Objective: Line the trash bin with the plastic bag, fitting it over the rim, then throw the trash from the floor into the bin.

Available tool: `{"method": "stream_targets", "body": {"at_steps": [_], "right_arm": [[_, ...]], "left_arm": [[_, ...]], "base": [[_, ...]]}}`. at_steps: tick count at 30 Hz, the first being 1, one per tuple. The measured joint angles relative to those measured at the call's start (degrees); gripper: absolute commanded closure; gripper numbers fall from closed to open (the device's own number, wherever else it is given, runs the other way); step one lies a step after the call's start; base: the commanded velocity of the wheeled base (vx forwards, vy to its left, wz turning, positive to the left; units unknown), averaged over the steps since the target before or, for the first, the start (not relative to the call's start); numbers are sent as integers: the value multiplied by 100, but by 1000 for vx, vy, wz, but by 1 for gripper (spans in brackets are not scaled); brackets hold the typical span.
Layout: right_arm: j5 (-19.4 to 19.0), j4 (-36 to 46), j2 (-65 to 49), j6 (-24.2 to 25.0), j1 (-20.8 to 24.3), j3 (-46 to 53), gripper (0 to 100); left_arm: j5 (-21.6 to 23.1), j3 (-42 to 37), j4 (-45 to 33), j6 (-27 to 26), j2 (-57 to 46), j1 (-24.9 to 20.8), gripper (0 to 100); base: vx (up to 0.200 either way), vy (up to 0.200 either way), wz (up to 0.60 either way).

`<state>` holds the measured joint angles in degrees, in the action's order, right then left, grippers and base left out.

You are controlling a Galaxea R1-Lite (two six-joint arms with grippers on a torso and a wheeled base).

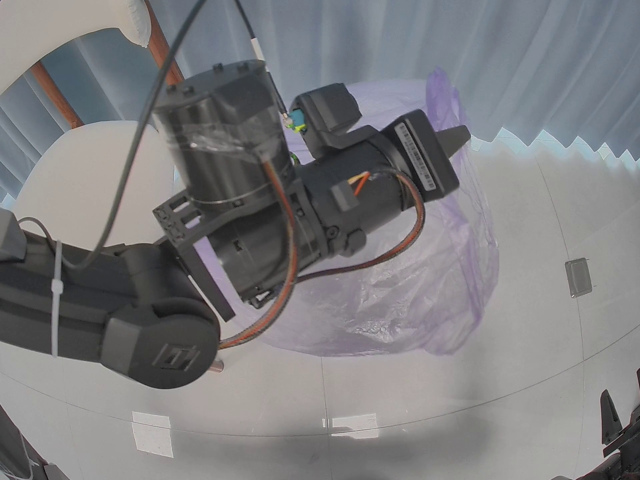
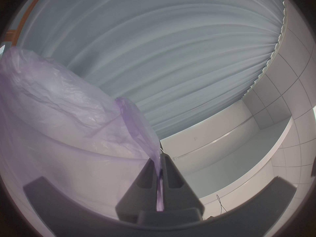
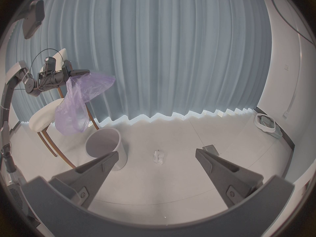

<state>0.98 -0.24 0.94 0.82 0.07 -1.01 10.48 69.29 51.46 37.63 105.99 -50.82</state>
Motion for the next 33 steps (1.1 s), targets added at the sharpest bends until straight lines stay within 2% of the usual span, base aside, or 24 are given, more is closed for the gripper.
{"method": "stream_targets", "body": {"at_steps": [6, 14, 24, 33], "right_arm": [[-2, 0, 0, -4, 0, 0, 0], [0, 0, 0, -2, 0, 0, 0], [0, 2, 0, -4, 0, 0, 0], [0, 0, 0, -9, 0, 0, 0]], "left_arm": [[-41, 55, 0, -5, 189, -57, 100], [-102, 20, -63, -5, 316, 85, 100], [-400, -402, -88, 5, 330, 195, 100], [-368, -560, -68, 11, 49, -385, 100]], "base": [[0, 0, 0], [0, 0, 0], [0, 0, 0], [0, 0, 0]]}}
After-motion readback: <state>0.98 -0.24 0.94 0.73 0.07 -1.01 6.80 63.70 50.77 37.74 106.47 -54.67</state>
